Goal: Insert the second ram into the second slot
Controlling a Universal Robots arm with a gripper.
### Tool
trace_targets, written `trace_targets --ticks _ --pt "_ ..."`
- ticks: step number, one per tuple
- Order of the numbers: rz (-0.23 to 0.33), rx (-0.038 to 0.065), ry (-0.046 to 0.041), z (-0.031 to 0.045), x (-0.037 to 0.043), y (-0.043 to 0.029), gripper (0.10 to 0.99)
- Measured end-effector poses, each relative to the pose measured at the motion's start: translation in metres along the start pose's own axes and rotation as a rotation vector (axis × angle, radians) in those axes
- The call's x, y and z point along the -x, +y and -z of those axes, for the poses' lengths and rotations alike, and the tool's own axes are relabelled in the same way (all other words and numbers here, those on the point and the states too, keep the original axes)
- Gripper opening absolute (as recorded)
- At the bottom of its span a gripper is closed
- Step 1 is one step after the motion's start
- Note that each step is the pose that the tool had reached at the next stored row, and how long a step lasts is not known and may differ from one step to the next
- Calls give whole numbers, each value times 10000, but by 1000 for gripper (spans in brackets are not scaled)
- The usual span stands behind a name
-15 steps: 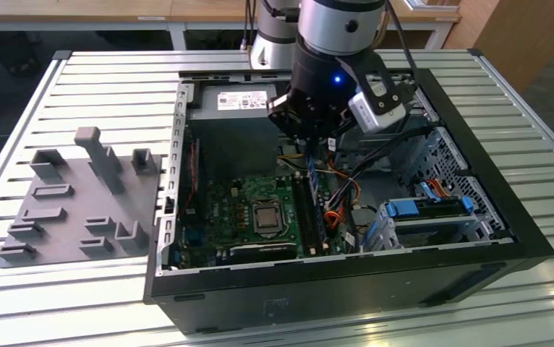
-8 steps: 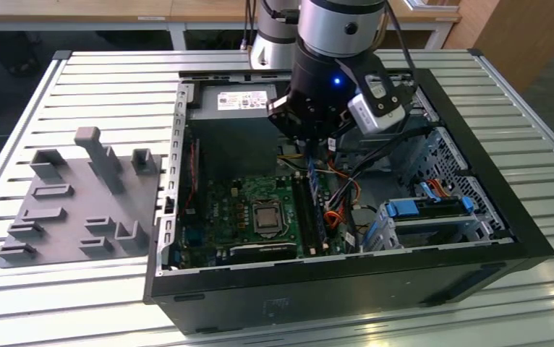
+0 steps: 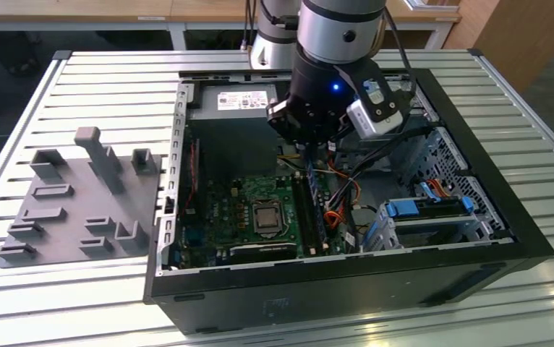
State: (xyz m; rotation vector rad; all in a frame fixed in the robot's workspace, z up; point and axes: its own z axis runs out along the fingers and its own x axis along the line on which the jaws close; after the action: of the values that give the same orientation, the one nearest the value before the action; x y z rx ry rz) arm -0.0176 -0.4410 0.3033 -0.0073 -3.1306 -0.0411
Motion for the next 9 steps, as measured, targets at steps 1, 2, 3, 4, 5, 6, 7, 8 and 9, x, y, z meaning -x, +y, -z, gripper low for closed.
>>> trace_targets --ticks 1,2,3,4,5,6,7,8,9 --pt "0 0 0 -16 1 0 137" --pt "2 0 1 -33 1 -1 137" --pt "9 0 0 -51 1 -1 137" --pt "14 0 1 -70 2 -2 137" --pt "16 0 1 -88 2 -2 137" --pt "18 0 1 -105 2 -3 137" --pt "18 1 1 -120 2 -3 137" --pt "18 0 0 -133 2 -3 137" --pt "18 0 1 -144 3 -4 137"
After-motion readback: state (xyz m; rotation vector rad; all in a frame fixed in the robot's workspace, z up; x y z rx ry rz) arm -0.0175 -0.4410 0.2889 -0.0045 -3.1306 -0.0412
